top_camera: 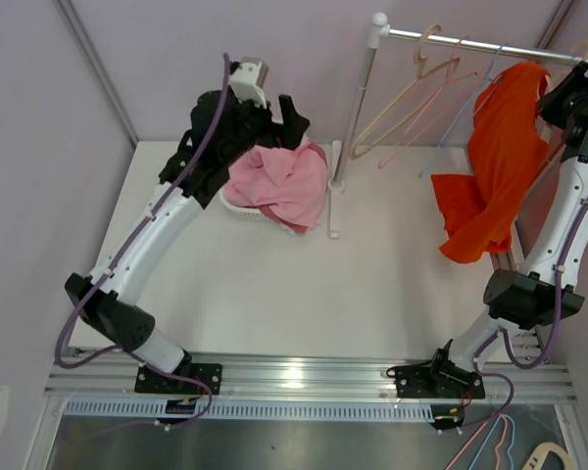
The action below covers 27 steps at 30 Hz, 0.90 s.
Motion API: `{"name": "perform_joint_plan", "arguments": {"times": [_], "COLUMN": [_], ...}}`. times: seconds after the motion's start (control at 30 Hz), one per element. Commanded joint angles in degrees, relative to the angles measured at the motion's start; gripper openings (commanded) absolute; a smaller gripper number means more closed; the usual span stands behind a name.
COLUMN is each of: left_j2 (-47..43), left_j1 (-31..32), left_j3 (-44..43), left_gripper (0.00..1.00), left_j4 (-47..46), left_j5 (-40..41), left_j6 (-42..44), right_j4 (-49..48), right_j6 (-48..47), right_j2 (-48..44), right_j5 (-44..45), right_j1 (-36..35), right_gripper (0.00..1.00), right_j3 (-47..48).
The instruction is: Remove the t-shirt from the hanger
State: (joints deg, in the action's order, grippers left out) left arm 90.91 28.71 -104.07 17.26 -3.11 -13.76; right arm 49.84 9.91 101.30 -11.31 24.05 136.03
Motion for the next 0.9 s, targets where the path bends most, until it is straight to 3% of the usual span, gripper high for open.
{"name": "perform_joint_plan", "arguments": {"times": [0.0, 0.17, 0.33, 0.5, 0.63, 0.87], "left_j2": [-9.5, -18.8, -23.9, -19.6, -13.8, -11.4], "left_j1": [6.3, 12.5, 21.8, 30.4, 31.2, 31.2], "left_j3": [6.8, 23.2, 32.1, 32.4, 31.1, 30.2], "left_gripper": [0.99, 1.0, 0.99, 0.99, 1.0, 1.0], "left_j4": [-8.4, -19.6, -27.6, -24.8, -24.4, -24.7], "left_j5": [1.1, -10.2, -22.8, -23.2, -20.2, -19.2], "left_j6": [10.6, 11.5, 13.2, 16.2, 14.6, 14.3], "right_j4": [0.7, 1.1, 2.0, 4.0, 5.4, 5.2], "right_j6": [2.4, 2.8, 3.9, 4.1, 2.6, 1.3], "right_j2": [-8.5, -16.9, -23.2, -25.4, -23.1, -14.1], "right_j5": [-0.7, 2.8, 3.1, 5.8, 8.7, 9.5], "right_j1": [-0.6, -2.7, -5.7, -8.8, -8.8, -7.4], "right_gripper": [0.0, 0.0, 0.0, 0.0, 0.0, 0.0], "right_j3": [-4.0, -12.7, -17.8, -18.6, -15.8, -6.8]}}
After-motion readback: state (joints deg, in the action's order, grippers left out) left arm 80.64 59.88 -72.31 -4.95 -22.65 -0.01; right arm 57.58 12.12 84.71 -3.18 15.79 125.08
